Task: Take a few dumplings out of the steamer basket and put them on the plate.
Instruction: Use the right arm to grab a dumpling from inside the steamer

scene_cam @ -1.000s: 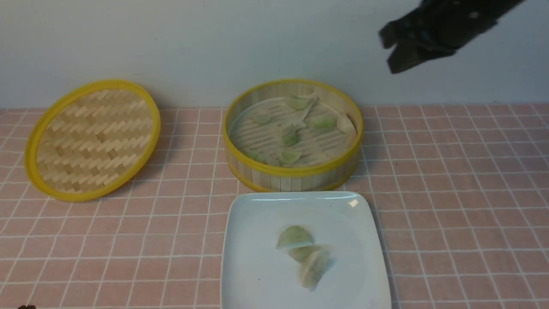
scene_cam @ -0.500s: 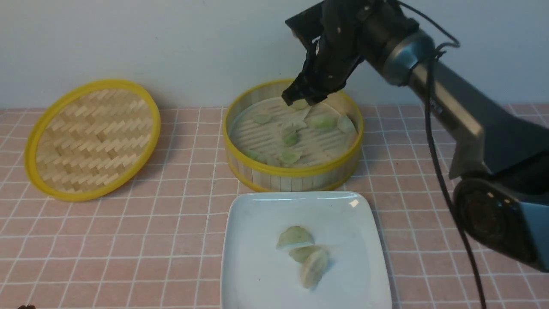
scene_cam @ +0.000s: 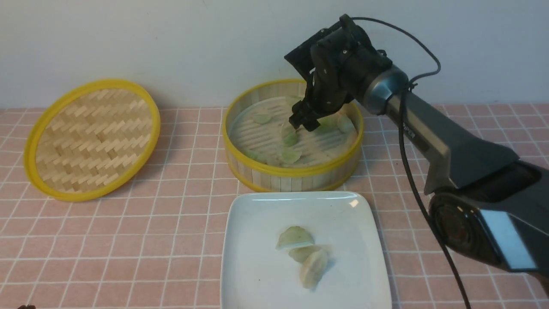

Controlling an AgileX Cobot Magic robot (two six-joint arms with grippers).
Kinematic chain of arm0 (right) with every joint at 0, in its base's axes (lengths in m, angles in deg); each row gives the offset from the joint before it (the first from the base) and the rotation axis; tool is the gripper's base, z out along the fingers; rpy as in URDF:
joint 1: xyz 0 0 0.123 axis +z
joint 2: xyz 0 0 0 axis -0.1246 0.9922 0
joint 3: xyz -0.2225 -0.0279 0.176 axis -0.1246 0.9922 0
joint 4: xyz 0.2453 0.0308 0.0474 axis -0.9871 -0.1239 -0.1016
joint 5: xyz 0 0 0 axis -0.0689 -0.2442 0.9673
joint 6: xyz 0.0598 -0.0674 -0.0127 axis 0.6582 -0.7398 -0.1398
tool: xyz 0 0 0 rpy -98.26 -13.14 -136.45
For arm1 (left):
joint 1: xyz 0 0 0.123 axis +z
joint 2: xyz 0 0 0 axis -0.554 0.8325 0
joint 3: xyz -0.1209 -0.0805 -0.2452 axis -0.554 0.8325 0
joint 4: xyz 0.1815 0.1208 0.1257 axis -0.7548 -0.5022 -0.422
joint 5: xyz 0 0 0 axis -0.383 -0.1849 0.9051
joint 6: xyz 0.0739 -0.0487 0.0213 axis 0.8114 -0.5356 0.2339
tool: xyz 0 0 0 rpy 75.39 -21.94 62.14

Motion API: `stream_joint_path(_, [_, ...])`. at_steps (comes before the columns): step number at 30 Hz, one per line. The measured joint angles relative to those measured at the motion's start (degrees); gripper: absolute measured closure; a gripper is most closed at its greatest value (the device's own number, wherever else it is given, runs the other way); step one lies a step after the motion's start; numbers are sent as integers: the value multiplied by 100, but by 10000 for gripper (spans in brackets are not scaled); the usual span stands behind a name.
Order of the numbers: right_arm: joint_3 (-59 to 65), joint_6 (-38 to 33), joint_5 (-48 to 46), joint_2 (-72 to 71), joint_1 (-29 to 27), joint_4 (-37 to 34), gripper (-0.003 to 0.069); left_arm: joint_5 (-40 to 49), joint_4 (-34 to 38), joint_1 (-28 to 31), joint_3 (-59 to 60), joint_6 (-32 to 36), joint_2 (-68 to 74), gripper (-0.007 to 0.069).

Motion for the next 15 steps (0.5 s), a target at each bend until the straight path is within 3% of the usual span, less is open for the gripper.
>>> stream_joint_path(6, [0, 0, 92, 116, -133, -122, 112, 2, 0, 0, 0, 0, 0, 631])
stream_joint_path(11, [-31, -121, 321, 244, -425, -719, 118, 2, 0, 0, 0, 0, 0, 631])
stream_joint_path(15, [-55, -466, 427, 294, -498, -1080, 179, 2, 0, 0, 0, 0, 0, 631])
